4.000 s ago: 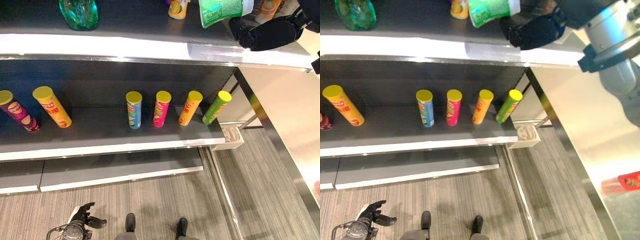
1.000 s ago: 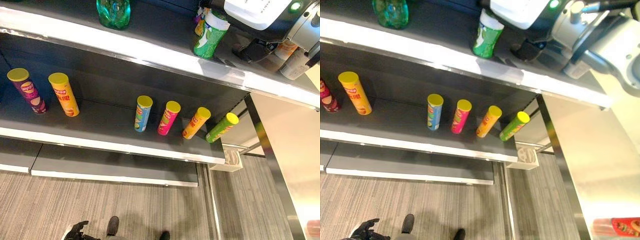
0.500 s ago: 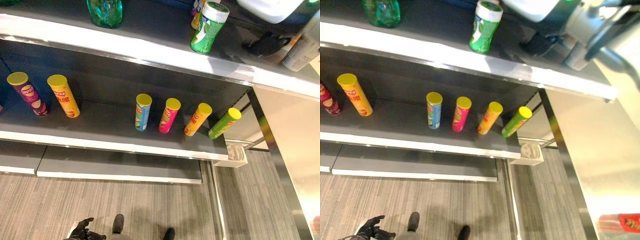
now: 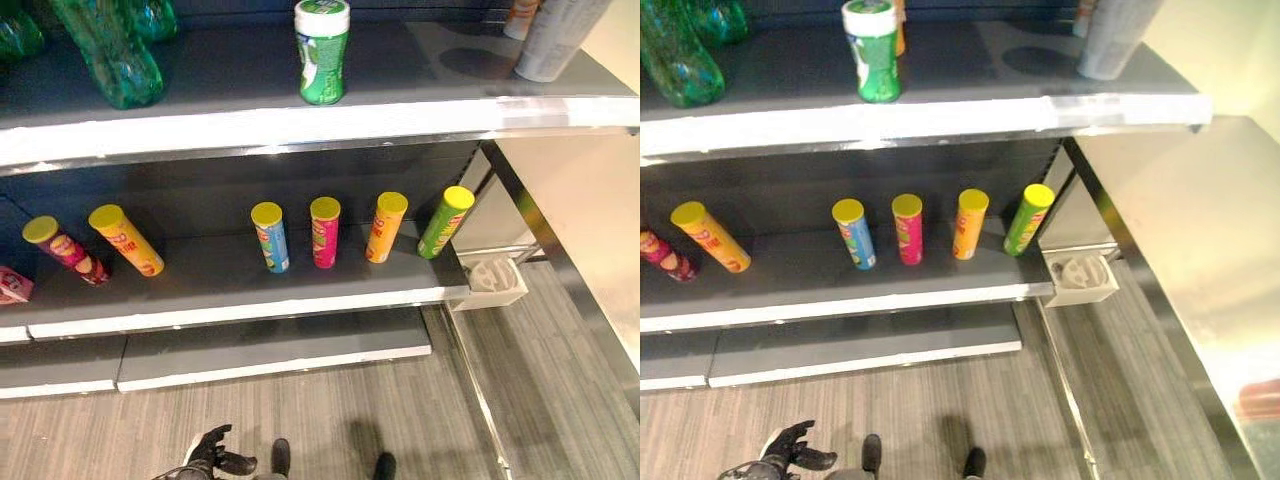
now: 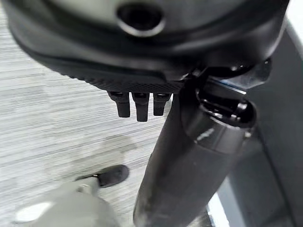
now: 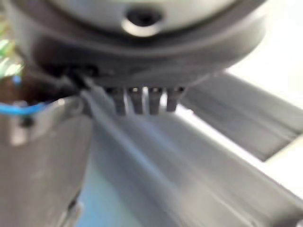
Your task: Put the goods on the table back onto the shelves and tidy them up.
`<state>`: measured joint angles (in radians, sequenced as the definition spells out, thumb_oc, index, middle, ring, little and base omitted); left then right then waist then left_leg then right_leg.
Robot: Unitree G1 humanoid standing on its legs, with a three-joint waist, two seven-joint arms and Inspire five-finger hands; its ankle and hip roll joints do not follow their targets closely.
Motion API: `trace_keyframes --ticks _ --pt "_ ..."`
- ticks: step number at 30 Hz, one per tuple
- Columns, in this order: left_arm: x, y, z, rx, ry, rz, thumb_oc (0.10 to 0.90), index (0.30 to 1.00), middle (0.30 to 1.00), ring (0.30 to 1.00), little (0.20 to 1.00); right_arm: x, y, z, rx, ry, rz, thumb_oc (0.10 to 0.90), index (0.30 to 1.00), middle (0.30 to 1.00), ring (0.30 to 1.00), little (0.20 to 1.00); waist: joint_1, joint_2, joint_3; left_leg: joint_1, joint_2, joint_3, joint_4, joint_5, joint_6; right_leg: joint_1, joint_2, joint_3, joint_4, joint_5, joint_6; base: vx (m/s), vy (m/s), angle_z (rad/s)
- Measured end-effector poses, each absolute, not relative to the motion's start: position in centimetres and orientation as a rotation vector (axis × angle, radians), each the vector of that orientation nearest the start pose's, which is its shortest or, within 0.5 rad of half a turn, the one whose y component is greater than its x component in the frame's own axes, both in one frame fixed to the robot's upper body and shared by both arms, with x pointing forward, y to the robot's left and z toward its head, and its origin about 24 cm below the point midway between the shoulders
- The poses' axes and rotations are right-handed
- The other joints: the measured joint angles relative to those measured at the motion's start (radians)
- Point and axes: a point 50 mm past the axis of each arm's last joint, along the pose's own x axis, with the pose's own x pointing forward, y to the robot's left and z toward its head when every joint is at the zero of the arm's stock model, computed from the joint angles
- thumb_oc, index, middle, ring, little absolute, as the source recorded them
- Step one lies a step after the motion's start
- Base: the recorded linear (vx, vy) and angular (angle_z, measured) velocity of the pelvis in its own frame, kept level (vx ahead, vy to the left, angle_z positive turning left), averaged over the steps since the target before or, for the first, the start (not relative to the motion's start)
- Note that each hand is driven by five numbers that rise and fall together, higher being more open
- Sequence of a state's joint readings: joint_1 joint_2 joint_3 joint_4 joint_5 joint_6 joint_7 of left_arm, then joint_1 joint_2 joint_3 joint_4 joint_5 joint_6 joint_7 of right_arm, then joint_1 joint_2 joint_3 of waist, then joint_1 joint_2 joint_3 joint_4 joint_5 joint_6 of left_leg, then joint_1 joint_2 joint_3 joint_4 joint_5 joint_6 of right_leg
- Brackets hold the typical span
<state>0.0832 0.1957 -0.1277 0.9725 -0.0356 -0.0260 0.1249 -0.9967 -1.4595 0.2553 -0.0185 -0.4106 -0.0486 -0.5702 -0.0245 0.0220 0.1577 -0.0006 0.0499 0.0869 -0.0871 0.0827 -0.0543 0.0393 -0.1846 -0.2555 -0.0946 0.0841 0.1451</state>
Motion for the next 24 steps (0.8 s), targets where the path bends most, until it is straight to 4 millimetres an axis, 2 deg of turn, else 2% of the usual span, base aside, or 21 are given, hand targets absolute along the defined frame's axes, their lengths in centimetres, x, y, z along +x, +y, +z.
trace_keyframes --ticks 1,2,3,4,5,7,9,12,14,18,24 --pt "11.8 22.2 -14.3 0.31 0.98 0.096 0.8 0.9 0.9 0.9 0.9 20.7 -27.2 37.8 -1.281 -1.285 -0.837 0.8 0.9 0.9 0.9 0.9 0.004 -0.048 0.002 -0.001 0.008 -0.012 0.01 -0.006 -0.008 0.011 0.016 -0.016 0.005 -0.008 -0.008 -0.01 0.078 0.55" --pt "13.2 22.8 -13.2 0.315 0.905 0.085 0.8 0.9 0.9 0.9 0.9 16.2 -31.3 32.1 -1.279 -1.07 -0.934 0.8 0.9 0.9 0.9 0.9 0.043 -0.067 -0.005 -0.024 0.014 -0.047 0.014 -0.008 -0.011 0.009 0.023 -0.047 0.011 -0.028 -0.018 -0.01 0.087 0.34" --pt "11.5 23.9 -13.2 0.299 0.907 0.142 0.8 0.9 0.9 0.9 0.9 17.0 -31.9 29.8 -1.254 -0.937 -0.878 0.8 0.9 0.9 0.9 0.9 0.004 -0.084 -0.013 -0.018 0.022 -0.028 -0.003 -0.007 -0.013 -0.009 0.029 -0.019 0.013 -0.027 -0.022 -0.01 0.087 -0.33" --pt "9.9 24.7 -13.9 0.336 0.995 0.146 0.8 0.9 0.9 0.9 0.9 18.1 -31.7 29.9 -1.217 -0.901 -0.831 0.8 0.9 0.9 0.9 0.9 -0.023 -0.085 -0.013 -0.017 0.023 0.01 -0.003 -0.012 -0.017 -0.021 0.033 0.021 0.002 -0.013 -0.02 -0.01 0.101 -0.96" --pt "9.1 25.1 -14.4 0.349 1.059 0.139 0.8 0.9 0.9 0.9 0.9 18.3 -32.2 30.1 -1.2 -0.893 -0.844 0.8 0.9 0.9 0.9 0.9 -0.048 -0.086 -0.013 -0.013 0.021 0.024 -0.007 -0.018 -0.014 -0.025 0.029 0.035 0.002 -0.011 -0.019 -0.01 0.108 -0.78" --pt "8.7 25.7 -14.5 0.364 1.086 0.151 0.8 0.9 0.9 0.9 0.9 18.5 -33.5 30.7 -1.11 -0.9 -0.911 0.8 0.9 0.9 0.9 0.9 -0.07 -0.091 -0.023 0.007 0.016 0.042 -0.003 -0.021 -0.013 -0.026 0.025 0.054 0.002 -0.007 -0.014 -0.02 0.115 -0.26" --pt "8.9 26.1 -14.3 0.375 1.078 0.158 0.8 0.9 0.9 0.9 0.9 18.7 -34.6 31.2 -1.008 -0.912 -0.952 0.8 0.9 0.9 0.9 0.9 -0.069 -0.105 -0.028 0.016 0.012 0.064 -0.003 -0.022 -0.012 -0.032 0.023 0.082 0.002 0.002 -0.01 -0.03 0.109 -0.29" --pt "9.7 26.6 -14.0 0.383 1.059 0.166 0.8 0.9 0.9 0.9 0.9 19.1 -35.8 30.1 -0.816 -0.894 -0.958 0.8 0.9 0.9 0.9 0.9 -0.065 -0.143 -0.037 0.018 0.001 0.087 -0.003 -0.022 -0.01 -0.049 0.013 0.105 0.002 0.017 -0.001 -0.06 0.116 -0.25" --pt "10.2 26.7 -13.9 0.385 1.048 0.164 0.8 0.9 0.9 0.9 0.9 19.6 -36.2 29.4 -0.734 -0.876 -0.94 0.8 0.9 0.9 0.9 0.9 -0.065 -0.155 -0.041 0.02 -0.011 0.115 -0.003 -0.026 0.0 -0.062 0.001 0.131 0.002 0.033 0.005 -0.06 0.114 -0.39" --pt "10.6 27.2 -13.6 0.398 1.035 0.167 0.8 0.9 0.9 0.9 0.9 19.8 -37.3 28.5 -0.621 -0.829 -0.938 0.8 0.9 0.9 0.9 0.9 -0.074 -0.16 -0.039 0.031 -0.036 0.167 -0.006 -0.037 0.023 -0.083 -0.03 0.181 0.002 0.058 0.025 -0.03 0.095 -0.38" --pt "11.3 27.7 -13.2 0.423 1.019 0.165 0.8 0.9 0.9 0.9 0.9 19.8 -38.3 27.7 -0.582 -0.777 -0.955 0.8 0.9 0.9 0.9 0.9 -0.12 -0.157 -0.019 0.042 -0.063 0.2 -0.009 -0.05 0.037 -0.1 -0.054 0.214 0.001 0.073 0.043 -0.04 0.037 -0.16"
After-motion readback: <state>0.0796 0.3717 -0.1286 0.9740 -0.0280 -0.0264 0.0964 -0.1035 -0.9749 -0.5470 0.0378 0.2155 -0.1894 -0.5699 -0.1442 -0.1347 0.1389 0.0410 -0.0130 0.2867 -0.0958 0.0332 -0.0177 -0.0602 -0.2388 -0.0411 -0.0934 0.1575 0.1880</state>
